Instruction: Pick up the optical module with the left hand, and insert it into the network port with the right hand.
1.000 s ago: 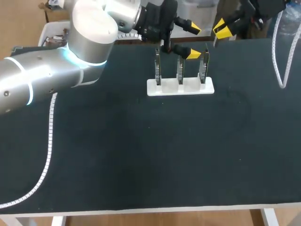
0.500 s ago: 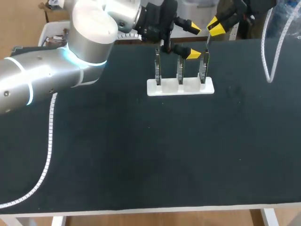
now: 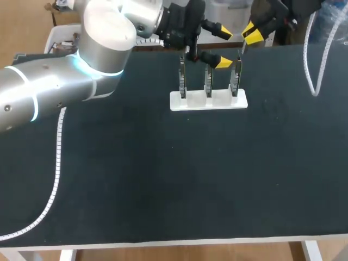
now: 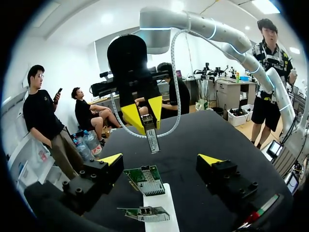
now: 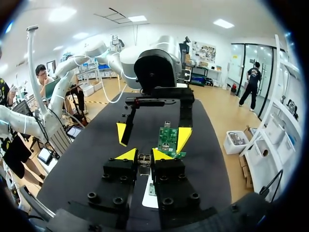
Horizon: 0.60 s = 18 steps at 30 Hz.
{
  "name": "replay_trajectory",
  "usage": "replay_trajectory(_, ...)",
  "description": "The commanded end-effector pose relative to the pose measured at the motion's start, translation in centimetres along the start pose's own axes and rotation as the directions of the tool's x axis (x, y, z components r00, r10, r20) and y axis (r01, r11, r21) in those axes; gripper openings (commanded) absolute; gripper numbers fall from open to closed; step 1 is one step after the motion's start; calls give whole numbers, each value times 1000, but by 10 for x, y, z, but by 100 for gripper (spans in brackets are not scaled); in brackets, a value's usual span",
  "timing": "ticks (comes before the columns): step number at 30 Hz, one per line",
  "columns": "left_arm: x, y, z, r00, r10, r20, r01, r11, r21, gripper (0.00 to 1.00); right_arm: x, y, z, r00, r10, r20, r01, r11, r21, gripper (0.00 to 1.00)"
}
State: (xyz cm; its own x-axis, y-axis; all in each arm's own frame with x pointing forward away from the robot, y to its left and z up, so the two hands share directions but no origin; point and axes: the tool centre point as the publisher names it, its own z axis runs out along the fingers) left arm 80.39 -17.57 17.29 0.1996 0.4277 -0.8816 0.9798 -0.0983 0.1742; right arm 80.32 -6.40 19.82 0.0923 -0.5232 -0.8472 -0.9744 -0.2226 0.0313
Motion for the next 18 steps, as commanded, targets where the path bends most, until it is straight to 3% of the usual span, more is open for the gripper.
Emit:
replay_trajectory(1,-1,0,0,1000,0,-4,0,1000,0,100,4,-2,4,1000,4,5,-4,1000,-7,0)
replay_trajectory(18,-1,0,0,1000,0,-4,0,1000,0,100,7,-2,3,1000,10,1,-10,1000,2,0)
